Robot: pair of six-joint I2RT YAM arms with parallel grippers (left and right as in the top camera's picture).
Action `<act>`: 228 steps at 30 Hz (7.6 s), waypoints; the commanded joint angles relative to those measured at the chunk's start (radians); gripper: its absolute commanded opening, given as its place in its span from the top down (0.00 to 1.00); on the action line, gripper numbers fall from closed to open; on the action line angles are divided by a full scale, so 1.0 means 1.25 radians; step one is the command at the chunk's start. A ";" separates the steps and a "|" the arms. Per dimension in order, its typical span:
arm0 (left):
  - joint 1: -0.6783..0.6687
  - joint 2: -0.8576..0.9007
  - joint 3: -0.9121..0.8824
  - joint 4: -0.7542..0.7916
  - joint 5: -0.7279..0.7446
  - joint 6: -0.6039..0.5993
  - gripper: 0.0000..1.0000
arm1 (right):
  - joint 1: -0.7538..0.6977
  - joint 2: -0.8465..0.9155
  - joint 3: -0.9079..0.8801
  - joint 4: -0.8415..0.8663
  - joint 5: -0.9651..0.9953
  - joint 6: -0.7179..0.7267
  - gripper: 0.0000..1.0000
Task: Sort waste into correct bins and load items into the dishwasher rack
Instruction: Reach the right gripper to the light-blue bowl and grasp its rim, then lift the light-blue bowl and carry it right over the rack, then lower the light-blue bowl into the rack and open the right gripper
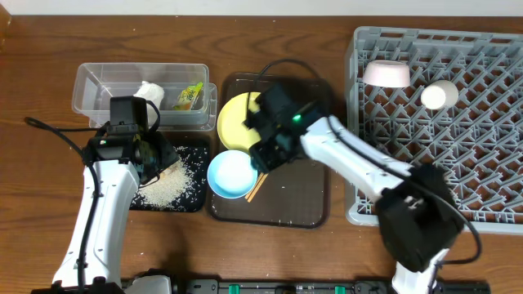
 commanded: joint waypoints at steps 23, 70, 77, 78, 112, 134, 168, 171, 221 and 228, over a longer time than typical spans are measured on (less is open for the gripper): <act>0.003 -0.005 0.005 -0.010 -0.011 -0.009 0.52 | -0.121 -0.222 0.053 -0.009 0.491 0.072 0.99; 0.003 -0.005 0.005 0.003 -0.002 -0.009 0.51 | -0.550 -0.201 -0.023 -0.363 1.135 -0.055 0.99; 0.003 -0.005 0.005 0.003 0.004 -0.009 0.51 | -0.524 -0.122 -0.023 -0.362 1.107 0.025 0.99; 0.003 -0.005 0.005 0.003 0.004 -0.009 0.51 | -0.515 -0.113 -0.023 -0.359 1.089 0.026 0.99; 0.003 -0.005 0.005 0.002 0.004 -0.009 0.51 | -0.374 -0.088 -0.023 -0.342 0.994 0.043 0.99; 0.003 -0.005 0.005 -0.003 0.006 -0.009 0.51 | -0.318 -0.093 -0.023 -0.388 1.107 0.120 0.99; 0.003 -0.005 0.005 0.002 0.007 -0.009 0.51 | -0.459 -0.101 -0.029 -0.408 1.163 0.085 0.99; 0.003 -0.005 0.005 0.002 0.006 -0.009 0.51 | -0.459 -0.100 -0.033 -0.404 1.163 0.085 0.99; 0.003 -0.005 0.005 -0.004 0.007 -0.009 0.51 | -0.354 -0.100 -0.138 -0.311 1.259 0.122 0.97; 0.003 -0.005 0.005 -0.012 0.007 -0.009 0.51 | -0.295 -0.100 -0.138 -0.276 1.163 0.122 0.79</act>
